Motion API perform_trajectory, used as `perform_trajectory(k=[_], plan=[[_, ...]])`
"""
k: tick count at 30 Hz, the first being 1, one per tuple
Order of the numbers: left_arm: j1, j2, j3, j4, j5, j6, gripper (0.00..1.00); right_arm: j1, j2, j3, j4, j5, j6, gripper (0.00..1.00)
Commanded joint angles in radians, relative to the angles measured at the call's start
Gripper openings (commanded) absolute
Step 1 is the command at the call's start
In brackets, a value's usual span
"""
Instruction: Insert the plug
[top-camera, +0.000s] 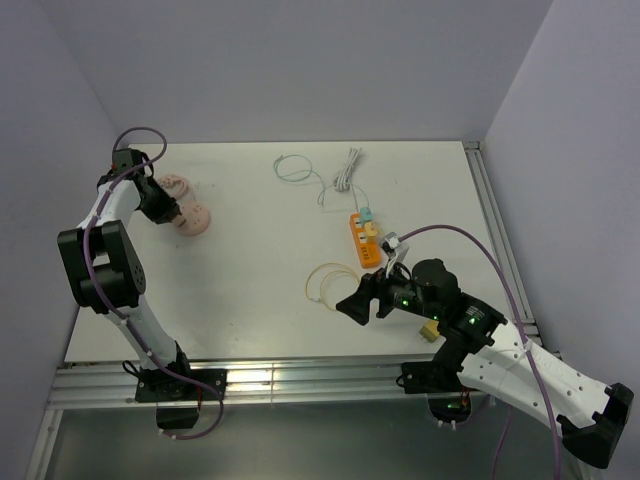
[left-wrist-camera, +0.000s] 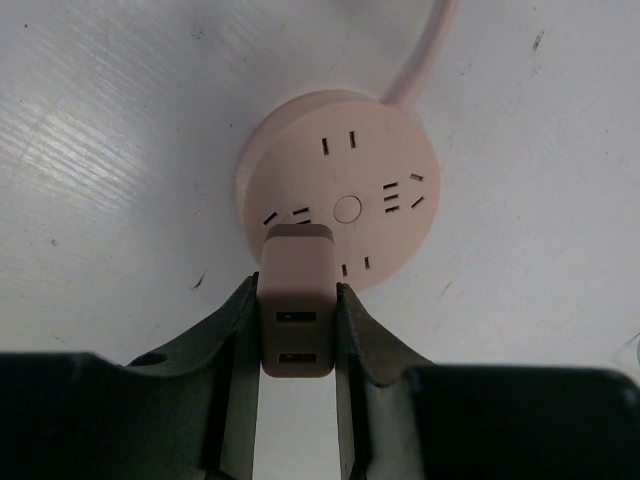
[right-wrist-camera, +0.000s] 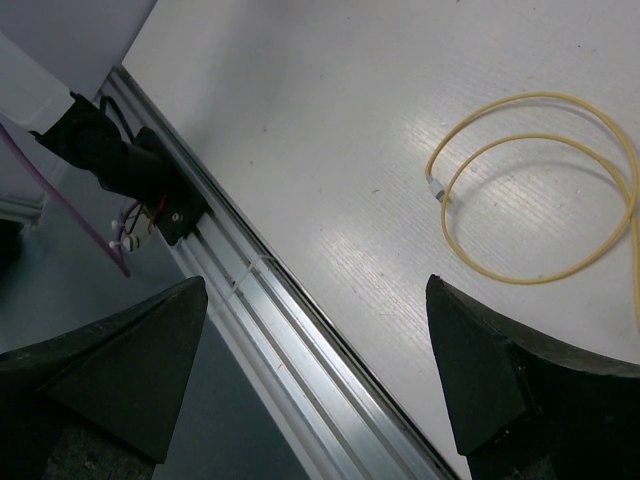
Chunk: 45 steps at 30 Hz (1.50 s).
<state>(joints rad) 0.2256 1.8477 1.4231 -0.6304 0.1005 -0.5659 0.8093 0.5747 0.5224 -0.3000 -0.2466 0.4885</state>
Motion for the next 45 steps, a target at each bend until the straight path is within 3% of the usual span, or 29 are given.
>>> perform_trajectory(k=[1, 45], plan=[[-0.002, -0.015, -0.004, 0.041, 0.007, 0.0, 0.0, 0.004, -0.001, 0.011, 0.03, 0.015, -0.014, 0.96], [-0.034, -0.001, -0.035, 0.029, -0.096, 0.02, 0.0, 0.004, -0.001, 0.01, 0.032, 0.01, -0.014, 0.97]])
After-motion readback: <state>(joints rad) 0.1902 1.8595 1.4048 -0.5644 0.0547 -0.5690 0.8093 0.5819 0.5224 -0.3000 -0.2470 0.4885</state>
